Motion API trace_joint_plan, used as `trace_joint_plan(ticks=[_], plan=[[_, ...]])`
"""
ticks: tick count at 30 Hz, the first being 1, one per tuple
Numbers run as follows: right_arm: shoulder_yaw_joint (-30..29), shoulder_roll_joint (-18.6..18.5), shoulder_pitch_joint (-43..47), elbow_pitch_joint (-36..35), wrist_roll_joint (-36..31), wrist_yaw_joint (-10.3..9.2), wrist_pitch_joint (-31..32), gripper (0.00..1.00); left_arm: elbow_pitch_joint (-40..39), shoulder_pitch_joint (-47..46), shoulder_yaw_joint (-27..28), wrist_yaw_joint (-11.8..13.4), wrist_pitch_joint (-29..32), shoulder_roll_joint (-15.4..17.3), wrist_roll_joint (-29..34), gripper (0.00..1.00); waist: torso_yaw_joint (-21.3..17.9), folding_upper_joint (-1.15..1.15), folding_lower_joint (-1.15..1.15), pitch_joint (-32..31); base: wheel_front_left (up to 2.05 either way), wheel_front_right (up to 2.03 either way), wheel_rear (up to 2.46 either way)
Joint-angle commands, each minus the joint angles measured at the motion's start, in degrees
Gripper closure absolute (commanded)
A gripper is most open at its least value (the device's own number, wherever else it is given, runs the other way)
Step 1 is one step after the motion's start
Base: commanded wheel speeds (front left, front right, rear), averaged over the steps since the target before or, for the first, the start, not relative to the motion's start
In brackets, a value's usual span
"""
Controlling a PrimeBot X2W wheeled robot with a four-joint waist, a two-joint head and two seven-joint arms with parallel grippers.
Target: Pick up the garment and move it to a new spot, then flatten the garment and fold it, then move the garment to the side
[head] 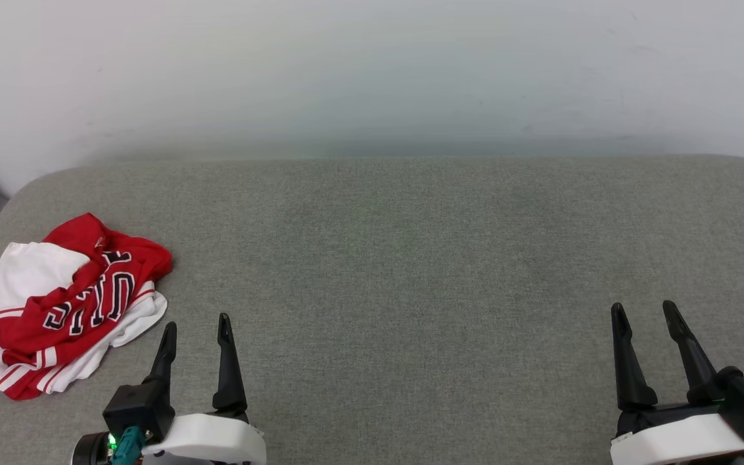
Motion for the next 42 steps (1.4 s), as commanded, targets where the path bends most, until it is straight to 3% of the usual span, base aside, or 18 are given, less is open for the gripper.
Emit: trace_joint_plan(ticks=[1,22,42], plan=[[0.07,0.12,0.36,-0.58,-0.87,0.00,-0.50,0.00,-0.52,0.43,-0.01,0.32,-0.31,0.10,0.95,0.00,-0.01,0.00,0.00,-0.01,0.00,0.00,0.00],[0.10,0.15,1.90,-0.81,-5.93,-0.01,-2.66,0.00,-0.73,1.97,-0.46,-0.21,-2.59,0.11,6.25,0.00,0.25,0.00,0.00,0.37,0.00,0.00,0.00],[0.09,0.15,2.26,0.06,-2.49,-0.01,-2.56,0.00,-0.01,1.08,0.59,-1.24,-2.46,0.10,2.40,0.00,1.52,0.00,0.00,0.72,0.00,0.00,0.00]])
